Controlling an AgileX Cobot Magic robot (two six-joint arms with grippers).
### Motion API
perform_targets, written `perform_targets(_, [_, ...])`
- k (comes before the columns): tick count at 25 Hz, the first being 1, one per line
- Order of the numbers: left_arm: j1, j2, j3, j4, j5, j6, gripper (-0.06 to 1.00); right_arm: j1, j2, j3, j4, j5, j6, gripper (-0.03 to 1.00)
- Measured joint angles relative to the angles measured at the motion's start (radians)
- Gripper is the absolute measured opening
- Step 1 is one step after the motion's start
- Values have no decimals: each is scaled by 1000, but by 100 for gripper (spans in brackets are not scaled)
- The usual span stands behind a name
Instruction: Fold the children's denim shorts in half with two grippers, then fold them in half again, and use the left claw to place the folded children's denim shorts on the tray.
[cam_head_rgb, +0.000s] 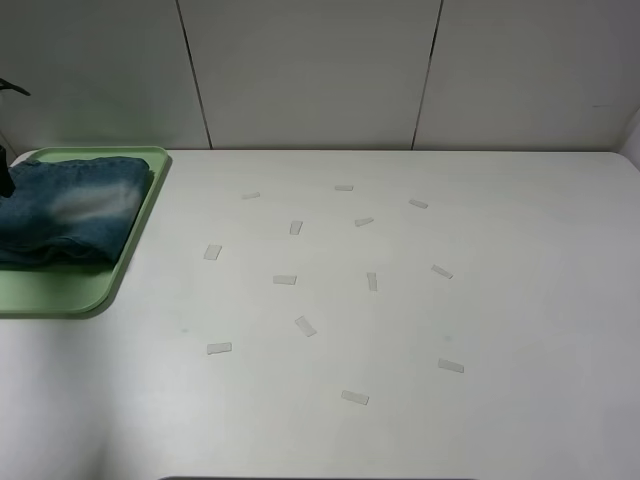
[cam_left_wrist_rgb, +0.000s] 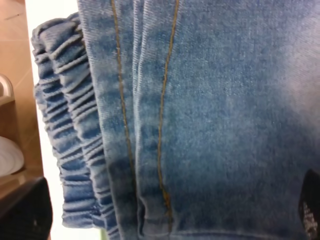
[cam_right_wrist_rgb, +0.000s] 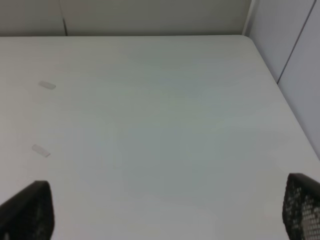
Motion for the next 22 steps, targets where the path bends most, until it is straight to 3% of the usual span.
perform_targets(13, [0, -41, -97, -41, 318, -48, 99, 0, 0, 0, 0, 0, 0, 69])
perform_targets(17, [0, -101, -97, -44, 383, -58, 99, 0, 0, 0, 0, 0, 0, 69])
perform_targets(22, [0, -187, -97, -47, 387, -61, 99, 0, 0, 0, 0, 0, 0, 69])
